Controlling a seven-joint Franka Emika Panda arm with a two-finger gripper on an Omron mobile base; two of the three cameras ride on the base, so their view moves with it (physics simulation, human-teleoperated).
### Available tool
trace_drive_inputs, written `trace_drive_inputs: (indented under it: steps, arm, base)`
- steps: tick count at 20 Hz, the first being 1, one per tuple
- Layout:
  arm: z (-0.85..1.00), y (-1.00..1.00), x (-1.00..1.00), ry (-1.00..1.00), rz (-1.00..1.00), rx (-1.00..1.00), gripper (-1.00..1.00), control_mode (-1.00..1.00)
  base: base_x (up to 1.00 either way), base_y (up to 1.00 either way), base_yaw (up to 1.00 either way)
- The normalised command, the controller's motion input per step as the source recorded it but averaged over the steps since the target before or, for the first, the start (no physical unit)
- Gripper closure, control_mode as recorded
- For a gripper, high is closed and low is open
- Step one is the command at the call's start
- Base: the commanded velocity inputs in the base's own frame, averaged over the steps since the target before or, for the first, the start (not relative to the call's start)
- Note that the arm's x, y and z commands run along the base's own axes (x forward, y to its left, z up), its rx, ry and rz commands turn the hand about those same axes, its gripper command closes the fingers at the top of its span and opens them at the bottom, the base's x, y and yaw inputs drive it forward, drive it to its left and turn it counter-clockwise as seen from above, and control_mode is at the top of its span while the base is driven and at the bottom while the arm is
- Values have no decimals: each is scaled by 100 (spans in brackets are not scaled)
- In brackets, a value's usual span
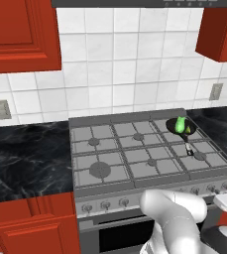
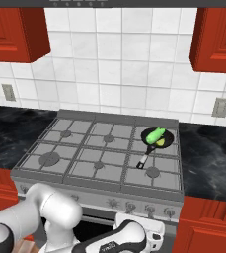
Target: Put the corn and lemon wedge in the pan. Then turn on the rear right burner and set the heat to medium.
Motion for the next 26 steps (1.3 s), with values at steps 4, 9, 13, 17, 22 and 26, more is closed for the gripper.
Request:
trace_drive_inputs:
  steps: [4,9,13,17,22,26]
  arm:
    - [-17,0,0,0,0,0,-100,-100]
    - [-23,-1,5,0,0,0,-100,-100]
    - [-8,-7,11,0,0,0,-100,-100]
    - [0,-14,16,0,0,0,-100,-100]
    - [0,-17,7,0,0,0,-100,-100]
    - [-1,-2,0,0,0,0,-100,-100]
  base:
    - [0,0,0]
    - [0,0,0]
    - [0,0,0]
    - [0,0,0]
    - [0,0,0]
    - [0,0,0]
